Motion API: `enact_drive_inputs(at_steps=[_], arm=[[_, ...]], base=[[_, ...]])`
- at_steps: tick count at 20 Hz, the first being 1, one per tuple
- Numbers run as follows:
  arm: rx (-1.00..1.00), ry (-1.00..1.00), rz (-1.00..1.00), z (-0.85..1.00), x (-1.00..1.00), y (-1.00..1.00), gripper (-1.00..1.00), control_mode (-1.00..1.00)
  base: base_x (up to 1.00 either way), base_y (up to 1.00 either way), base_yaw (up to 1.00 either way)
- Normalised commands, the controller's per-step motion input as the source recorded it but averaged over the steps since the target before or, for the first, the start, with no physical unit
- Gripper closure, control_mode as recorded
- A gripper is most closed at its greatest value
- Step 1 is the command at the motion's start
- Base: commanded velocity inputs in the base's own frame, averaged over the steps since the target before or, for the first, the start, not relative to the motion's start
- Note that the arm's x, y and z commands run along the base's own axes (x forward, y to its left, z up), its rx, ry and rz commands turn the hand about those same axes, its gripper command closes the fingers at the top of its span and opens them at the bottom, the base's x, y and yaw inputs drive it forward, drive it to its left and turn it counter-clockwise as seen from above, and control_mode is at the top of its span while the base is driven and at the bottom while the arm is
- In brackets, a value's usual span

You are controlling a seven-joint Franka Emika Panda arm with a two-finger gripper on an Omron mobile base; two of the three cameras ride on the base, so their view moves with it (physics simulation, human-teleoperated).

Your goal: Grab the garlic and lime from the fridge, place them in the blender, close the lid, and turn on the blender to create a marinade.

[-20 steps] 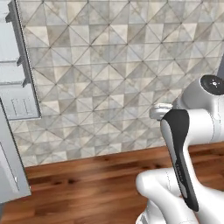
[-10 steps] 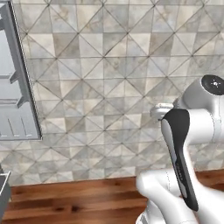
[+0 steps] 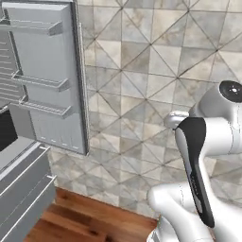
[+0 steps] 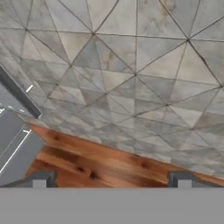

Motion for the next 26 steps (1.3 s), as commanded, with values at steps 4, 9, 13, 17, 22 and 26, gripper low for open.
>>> enact_drive_inputs(at_steps=[4, 9, 13, 17, 22, 26], arm=[[0.00, 0.00, 0.00, 0.00, 0.00, 0.00, -1.00, 1.00], [0.00, 0.00, 0.00, 0.00, 0.00, 0.00, -1.00, 1.00], [0.00, 0.00, 0.00, 0.00, 0.00, 0.00, -1.00, 1.00], [0.00, 0.00, 0.00, 0.00, 0.00, 0.00, -1.00, 1.00], [0.00, 0.00, 0.00, 0.00, 0.00, 0.00, -1.00, 1.00], [0.00, 0.00, 0.00, 0.00, 0.00, 0.00, -1.00, 1.00]], base=[[0.49, -0.37, 0.84], [0.03, -0.10, 0.97], [-0.04, 0.00, 1.00], [0.13, -0.03, 0.69], [0.57, 0.01, 0.15], [0.76, 0.00, 0.10]])
